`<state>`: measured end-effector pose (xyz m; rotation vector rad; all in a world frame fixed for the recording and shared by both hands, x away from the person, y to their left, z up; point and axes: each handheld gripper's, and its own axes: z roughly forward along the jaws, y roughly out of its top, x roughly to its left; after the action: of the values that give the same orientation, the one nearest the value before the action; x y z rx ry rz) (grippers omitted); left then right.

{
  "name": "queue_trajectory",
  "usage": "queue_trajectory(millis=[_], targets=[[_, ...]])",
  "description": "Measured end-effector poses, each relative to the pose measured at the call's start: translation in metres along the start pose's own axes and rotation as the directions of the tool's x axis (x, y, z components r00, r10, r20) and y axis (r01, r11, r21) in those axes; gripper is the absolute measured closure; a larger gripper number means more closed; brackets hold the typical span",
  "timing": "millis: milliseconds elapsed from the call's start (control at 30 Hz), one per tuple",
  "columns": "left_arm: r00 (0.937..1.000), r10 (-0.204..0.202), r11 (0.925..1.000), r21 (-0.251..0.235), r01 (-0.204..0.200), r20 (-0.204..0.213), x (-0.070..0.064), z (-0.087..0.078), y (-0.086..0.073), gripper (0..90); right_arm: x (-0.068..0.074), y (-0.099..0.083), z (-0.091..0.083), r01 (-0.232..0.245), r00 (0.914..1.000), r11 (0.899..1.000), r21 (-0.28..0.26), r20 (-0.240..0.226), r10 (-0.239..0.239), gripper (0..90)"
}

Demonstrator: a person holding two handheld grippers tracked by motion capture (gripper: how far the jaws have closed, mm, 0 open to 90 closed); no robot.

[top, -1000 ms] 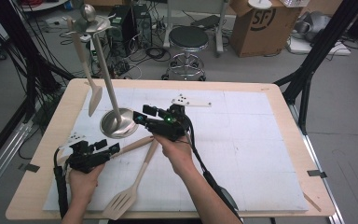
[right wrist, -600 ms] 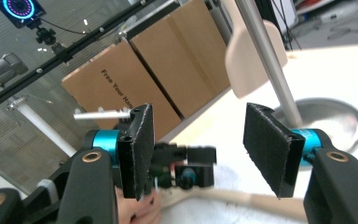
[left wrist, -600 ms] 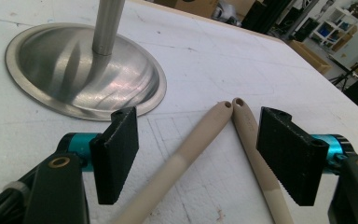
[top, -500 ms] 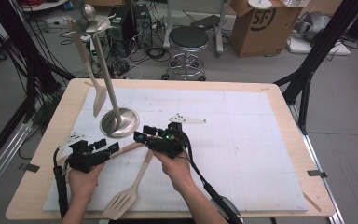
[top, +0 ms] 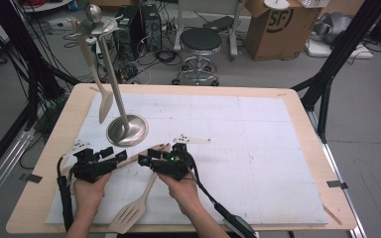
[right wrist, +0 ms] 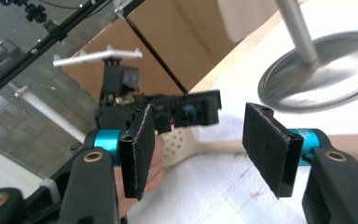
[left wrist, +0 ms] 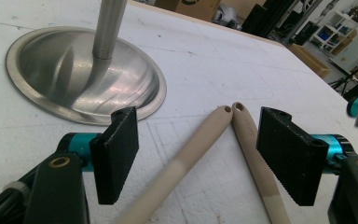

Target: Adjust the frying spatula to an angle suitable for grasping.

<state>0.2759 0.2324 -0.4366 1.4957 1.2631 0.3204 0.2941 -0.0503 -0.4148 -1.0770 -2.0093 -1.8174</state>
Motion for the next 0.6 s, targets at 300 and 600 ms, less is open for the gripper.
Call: queue_trajectory(millis=[300,600], targets=[[1.0000,0.002,1.0000,0.004,-0.002,0.002,-0.002,0.000,-0.001,30.2,-0.002,-0.025,0.013,-0.004,0.9995,0.993,0.114,0.032,0.000,50.9],[1.0000,0.004,1.0000,-0.001,-0.004,-0.007,-0.001,-0.001,-0.001,30.2,-0.005,-0.039,0.027,-0.046,0.9987,0.983,0.177,0.029,0.041,66.2]])
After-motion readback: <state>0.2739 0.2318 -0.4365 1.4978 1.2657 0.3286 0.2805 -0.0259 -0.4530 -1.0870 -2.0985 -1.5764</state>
